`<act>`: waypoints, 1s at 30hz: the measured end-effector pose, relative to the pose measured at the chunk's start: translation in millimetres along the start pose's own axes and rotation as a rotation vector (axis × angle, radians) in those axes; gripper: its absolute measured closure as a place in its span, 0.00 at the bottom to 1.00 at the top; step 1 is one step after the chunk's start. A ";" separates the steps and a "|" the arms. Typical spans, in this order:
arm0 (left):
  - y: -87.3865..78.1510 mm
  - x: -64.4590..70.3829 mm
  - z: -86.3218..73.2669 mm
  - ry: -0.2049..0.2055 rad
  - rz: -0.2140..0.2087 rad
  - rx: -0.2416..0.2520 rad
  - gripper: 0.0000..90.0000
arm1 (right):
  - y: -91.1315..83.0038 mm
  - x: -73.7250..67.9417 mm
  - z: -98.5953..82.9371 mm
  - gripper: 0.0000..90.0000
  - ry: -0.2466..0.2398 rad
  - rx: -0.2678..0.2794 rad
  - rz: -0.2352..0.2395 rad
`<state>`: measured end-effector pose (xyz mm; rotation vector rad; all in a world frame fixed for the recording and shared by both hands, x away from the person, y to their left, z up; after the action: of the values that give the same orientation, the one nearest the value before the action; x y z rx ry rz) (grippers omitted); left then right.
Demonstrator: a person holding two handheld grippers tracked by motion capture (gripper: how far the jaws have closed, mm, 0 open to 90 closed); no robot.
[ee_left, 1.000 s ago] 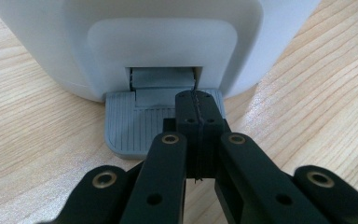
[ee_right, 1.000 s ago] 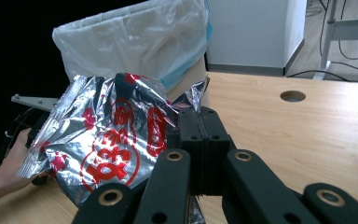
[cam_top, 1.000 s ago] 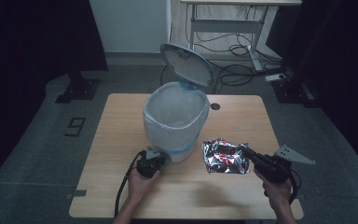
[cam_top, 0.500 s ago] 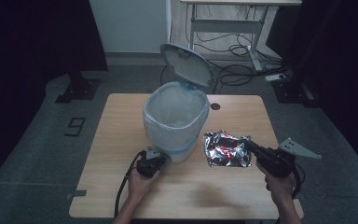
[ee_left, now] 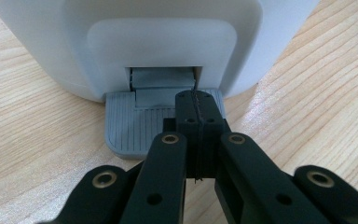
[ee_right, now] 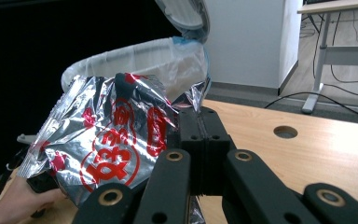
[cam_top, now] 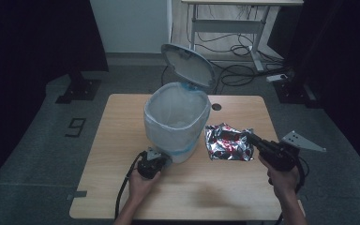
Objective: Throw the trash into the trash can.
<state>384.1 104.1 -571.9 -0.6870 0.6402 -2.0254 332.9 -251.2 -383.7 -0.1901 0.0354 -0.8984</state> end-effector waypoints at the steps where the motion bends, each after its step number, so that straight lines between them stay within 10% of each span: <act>1: 0.0 0.0 0.0 0.000 0.000 0.000 1.00 | 0.0 0.3 2.2 1.00 -0.002 0.001 0.000; 30: 0.1 0.6 -0.5 0.005 0.003 0.005 1.00 | 12.3 -2.0 35.0 1.00 -0.020 0.029 0.001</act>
<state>383.5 103.7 -572.2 -0.6777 0.6388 -2.0256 345.0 -236.9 -351.6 -0.1715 0.0040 -0.8959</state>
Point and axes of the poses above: each handheld gripper's, and its own axes: y roughly forward along the jaws, z roughly out of its top, x roughly to its right, the point moved 5 cm from there along y, roughly forward along the jaws, and after that the axes turned 14 degrees about -y, right-handed, at the moved point
